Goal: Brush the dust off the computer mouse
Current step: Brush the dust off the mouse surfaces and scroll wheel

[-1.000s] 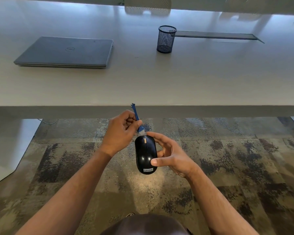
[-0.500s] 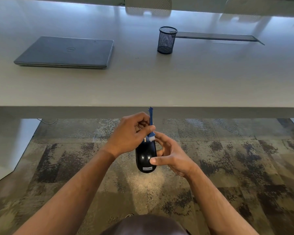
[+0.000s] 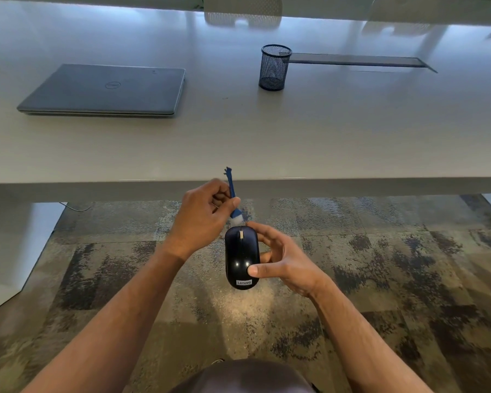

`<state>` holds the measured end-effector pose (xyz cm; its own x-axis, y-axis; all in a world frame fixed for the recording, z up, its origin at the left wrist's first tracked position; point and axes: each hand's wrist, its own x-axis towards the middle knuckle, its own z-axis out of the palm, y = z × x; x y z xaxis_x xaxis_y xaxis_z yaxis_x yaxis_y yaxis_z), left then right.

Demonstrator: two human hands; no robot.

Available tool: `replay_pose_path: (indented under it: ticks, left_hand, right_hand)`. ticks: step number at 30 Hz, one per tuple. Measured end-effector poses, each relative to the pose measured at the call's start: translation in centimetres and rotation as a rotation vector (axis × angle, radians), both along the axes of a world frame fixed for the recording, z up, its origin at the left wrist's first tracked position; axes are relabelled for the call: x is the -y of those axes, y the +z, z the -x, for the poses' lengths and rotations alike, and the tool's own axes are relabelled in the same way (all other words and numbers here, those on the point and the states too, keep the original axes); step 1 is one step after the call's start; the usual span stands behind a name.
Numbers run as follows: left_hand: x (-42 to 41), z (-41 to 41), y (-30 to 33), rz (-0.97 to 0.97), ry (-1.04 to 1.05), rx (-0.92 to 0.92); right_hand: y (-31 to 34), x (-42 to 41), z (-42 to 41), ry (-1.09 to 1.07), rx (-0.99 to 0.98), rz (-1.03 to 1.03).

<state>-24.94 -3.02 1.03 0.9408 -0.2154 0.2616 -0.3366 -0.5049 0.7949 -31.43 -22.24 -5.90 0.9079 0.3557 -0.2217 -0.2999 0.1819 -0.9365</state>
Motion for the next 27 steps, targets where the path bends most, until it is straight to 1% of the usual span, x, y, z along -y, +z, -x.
replay_pose_path:
  ticks: [3,7,13,20,23,27]
  left_hand:
    - [0.8,0.7,0.5,0.058,-0.095,-0.016]
    - [1.8,1.3,0.3,-0.044,-0.243,-0.015]
    - [1.8,0.8,-0.1,-0.139,-0.157,0.02]
    - [0.4,-0.6,0.0,-0.197,-0.036,0.004]
    - [-0.3,-0.8,-0.3,-0.135,0.021,-0.036]
    - [-0.2,-0.6,-0.1,0.066,0.008,-0.085]
  right_hand:
    - [0.2,-0.2,-0.1,-0.003,0.005,-0.025]
    - [0.3,-0.4,-0.2,-0.006,0.0,-0.062]
    - [0.5,-0.6,0.0,-0.007,0.04,-0.039]
    - [0.2,-0.7,0.3,-0.019,0.019,-0.023]
    - [0.3,-0.6,0.2,-0.022,0.017,-0.03]
    - [0.2,-0.7,0.1,-0.021,0.018,-0.026]
